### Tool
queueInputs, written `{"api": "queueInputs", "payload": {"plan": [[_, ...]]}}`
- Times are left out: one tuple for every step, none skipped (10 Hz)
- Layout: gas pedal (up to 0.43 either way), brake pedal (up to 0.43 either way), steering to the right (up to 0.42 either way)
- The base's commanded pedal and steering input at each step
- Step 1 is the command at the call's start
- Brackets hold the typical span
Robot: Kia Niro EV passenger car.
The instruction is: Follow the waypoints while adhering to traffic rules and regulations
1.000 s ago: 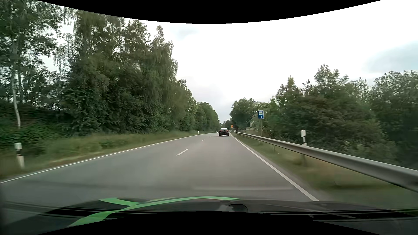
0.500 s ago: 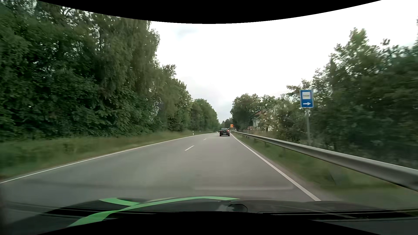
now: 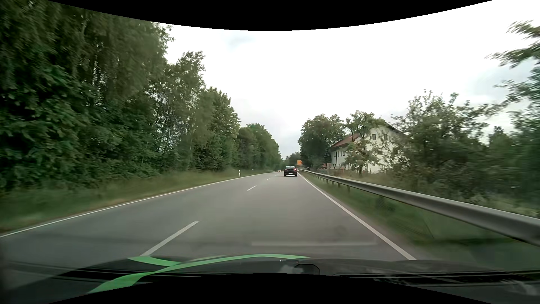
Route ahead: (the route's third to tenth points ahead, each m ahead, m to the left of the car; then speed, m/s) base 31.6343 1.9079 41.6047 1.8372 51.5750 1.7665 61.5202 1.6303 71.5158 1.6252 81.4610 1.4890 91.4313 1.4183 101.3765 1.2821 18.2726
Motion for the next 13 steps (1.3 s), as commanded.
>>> {"api": "queueInputs", "payload": {"plan": [[0.000,0.165,0.001],[0.000,0.165,0.002],[0.000,0.159,0.001],[0.000,0.152,0.001],[0.000,0.152,0.001],[0.000,0.152,0.002],[0.000,0.152,0.001],[0.000,0.152,0.002],[0.000,0.146,0.002],[0.000,0.128,0.001],[0.000,0.122,0.001],[0.000,0.116,0.001],[0.000,0.104,0.002]]}}
